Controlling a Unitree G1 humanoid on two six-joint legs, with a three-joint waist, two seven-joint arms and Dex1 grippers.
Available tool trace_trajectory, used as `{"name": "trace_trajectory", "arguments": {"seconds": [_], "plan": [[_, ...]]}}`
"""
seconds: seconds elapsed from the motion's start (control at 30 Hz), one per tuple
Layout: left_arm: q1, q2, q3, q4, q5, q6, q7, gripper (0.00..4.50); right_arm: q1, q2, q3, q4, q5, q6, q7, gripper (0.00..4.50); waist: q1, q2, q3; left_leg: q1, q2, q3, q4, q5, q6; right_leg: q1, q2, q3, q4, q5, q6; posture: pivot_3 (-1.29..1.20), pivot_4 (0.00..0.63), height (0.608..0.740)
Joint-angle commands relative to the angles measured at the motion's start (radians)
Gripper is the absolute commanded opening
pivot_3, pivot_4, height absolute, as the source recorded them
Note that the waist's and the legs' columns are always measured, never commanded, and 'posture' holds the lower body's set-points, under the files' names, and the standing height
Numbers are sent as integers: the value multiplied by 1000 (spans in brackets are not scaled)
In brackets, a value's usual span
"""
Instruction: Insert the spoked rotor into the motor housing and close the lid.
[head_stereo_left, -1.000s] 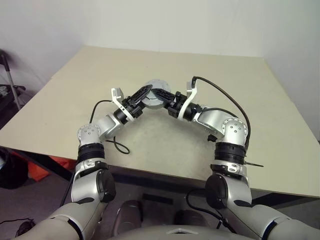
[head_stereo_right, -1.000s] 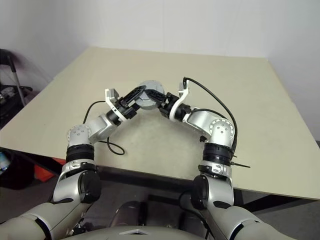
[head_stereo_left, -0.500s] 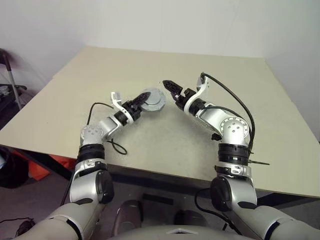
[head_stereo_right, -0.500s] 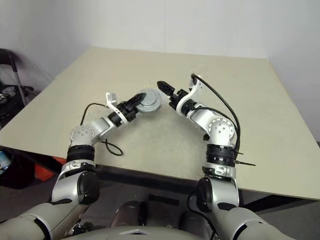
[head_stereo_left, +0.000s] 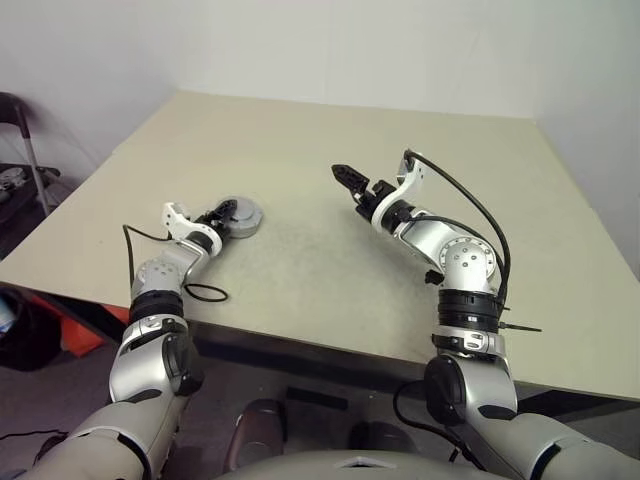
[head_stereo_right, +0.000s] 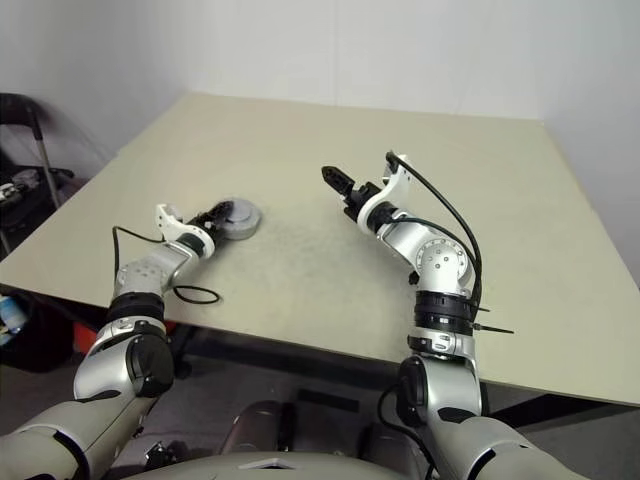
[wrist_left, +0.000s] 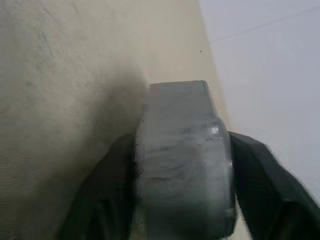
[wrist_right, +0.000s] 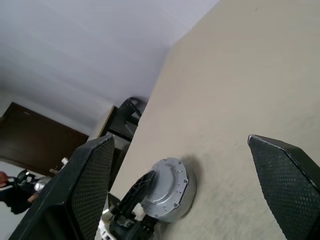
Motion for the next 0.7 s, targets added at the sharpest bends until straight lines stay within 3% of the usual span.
{"name": "trace_trajectory", "arguments": {"seconds": [0.03,0.43,0.57,0.7], "plan": [[-42,22,-2,-6,22,-55,1,4359,-27,0,8,0,1,2,22,4404,-1,0,0,1,0,0,0,0,0,0,0,0,1,0,0,0,0,740],[-103,150,-80,68,212,-271,-14,4456,-35,-39,83,41,-100,-6,98,4404,0,0,0,3,2,0,0,3,-5,0,0,0,4,1,-2,0,0,740],[-96,146,-205,4,337,-454,-145,4456,59,-198,307,-71,-435,-355,285,4404,13,-1,0,1,1,0,1,3,-5,0,-1,0,3,1,-1,0,0,740],[-60,115,-371,-115,396,-427,-354,4456,96,-327,324,-33,-524,-418,378,4404,23,-2,1,-1,-1,0,3,2,-3,0,-2,0,2,3,2,0,0,740]]}}
